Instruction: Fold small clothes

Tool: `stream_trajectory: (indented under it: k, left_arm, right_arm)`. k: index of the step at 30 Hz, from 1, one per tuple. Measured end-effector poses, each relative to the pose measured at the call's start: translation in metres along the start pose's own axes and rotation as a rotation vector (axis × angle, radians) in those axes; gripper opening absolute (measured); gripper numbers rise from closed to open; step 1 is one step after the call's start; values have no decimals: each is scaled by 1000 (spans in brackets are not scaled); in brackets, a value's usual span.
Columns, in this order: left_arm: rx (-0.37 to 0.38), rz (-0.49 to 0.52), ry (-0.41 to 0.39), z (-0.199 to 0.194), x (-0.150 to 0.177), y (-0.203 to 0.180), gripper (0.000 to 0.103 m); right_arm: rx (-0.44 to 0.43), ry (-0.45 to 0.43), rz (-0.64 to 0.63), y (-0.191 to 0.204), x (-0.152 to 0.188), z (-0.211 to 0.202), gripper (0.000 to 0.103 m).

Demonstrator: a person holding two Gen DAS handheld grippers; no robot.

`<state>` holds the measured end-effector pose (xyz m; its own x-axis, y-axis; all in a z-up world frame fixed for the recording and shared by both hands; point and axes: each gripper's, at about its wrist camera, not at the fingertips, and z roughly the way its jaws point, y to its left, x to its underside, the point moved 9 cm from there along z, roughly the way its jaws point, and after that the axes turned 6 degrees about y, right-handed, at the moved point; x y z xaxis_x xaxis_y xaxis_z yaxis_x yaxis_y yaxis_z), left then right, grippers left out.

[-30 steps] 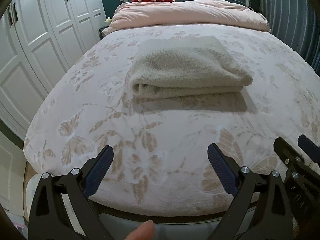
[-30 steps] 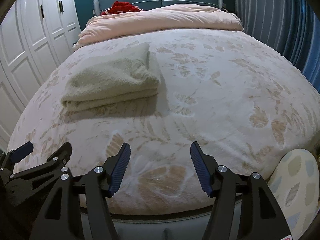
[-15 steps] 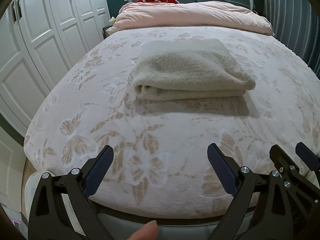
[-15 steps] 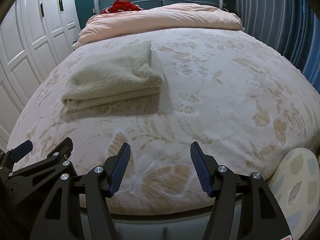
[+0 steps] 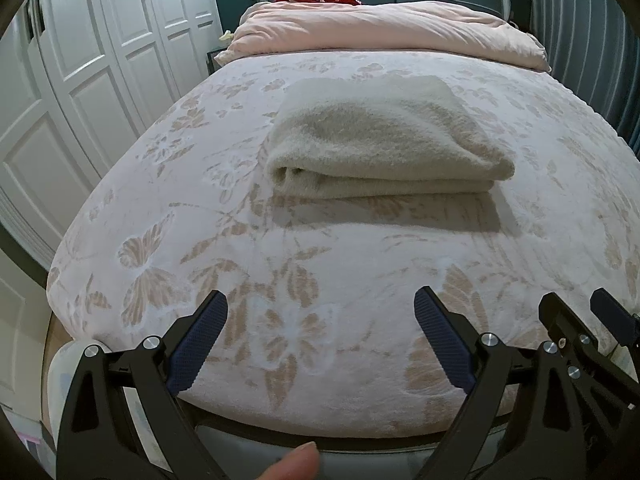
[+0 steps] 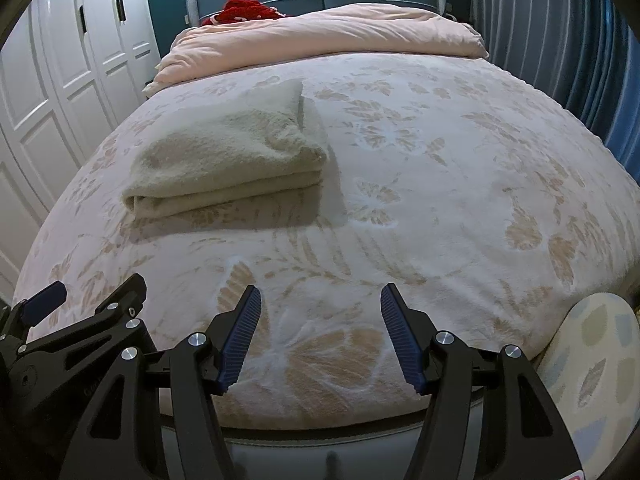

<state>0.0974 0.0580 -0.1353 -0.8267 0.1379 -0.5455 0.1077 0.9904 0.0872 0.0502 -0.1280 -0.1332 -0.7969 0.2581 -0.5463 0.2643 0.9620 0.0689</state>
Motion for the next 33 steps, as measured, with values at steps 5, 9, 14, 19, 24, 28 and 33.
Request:
stream_trajectory:
  k: [5, 9, 14, 19, 24, 28, 33]
  left_arm:
    - [59, -60, 3, 2, -20, 21, 92]
    - [71, -133, 6, 17, -57, 52, 93]
    - [208, -251, 87, 60, -105, 68, 95]
    - [267, -323, 201, 120, -121, 67, 95]
    - [394, -378, 248, 149, -118, 58, 84]
    - [471, -338, 251, 139, -128, 44, 32]
    - [486, -273, 164, 83, -147, 48, 23]
  right_arm:
    - [-24, -16, 73, -27, -26, 10, 66]
    - [-123, 37, 132, -41, -64, 41, 68]
    - [-197, 41, 107, -25, -122, 75, 73]
    - [-279, 174, 166, -7, -127, 134, 78]
    - [-387, 213, 215, 10, -125, 156, 64]
    - [-433, 217, 196, 21, -142, 148, 21]
    - [-514, 67, 116, 23, -171, 59, 18]
